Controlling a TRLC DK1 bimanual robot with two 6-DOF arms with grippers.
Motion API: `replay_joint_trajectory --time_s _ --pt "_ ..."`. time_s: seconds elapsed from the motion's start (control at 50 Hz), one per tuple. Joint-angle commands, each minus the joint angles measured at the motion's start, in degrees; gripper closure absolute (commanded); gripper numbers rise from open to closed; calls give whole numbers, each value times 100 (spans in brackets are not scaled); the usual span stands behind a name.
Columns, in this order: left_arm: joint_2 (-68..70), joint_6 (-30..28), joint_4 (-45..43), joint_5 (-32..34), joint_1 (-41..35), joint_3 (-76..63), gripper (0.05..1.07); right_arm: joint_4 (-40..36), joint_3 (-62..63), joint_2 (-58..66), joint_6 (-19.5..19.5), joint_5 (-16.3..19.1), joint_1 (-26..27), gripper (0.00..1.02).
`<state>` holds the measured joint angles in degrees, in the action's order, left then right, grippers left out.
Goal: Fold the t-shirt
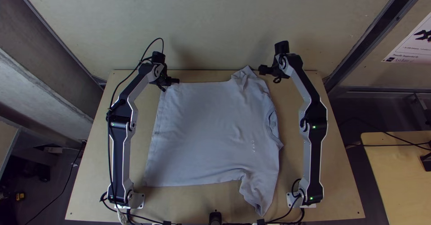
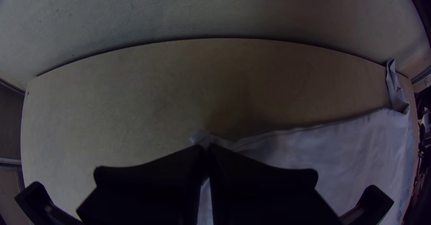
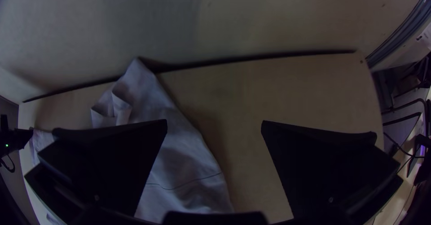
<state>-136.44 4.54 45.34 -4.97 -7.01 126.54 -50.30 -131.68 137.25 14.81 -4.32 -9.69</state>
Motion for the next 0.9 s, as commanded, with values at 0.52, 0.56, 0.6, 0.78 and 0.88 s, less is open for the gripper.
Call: replay_joint_trajectory --time_s 0.52,0.56,0.6,0.78,0.88 --pt "469 135 177 31 59 -191 105 -67 -157 803 48 203 -367 20" --pt "469 135 177 31 59 -191 105 -32 -157 812 5 203 -384 27" --pt "478 135 186 31 59 -191 105 12 -157 830 -4 212 -402 33" --pt "522 135 203 31 24 -270 105 293 -157 838 -13 203 -437 64" --pt "566 144 194 40 -29 -314 105 399 -157 803 -101 203 -419 100"
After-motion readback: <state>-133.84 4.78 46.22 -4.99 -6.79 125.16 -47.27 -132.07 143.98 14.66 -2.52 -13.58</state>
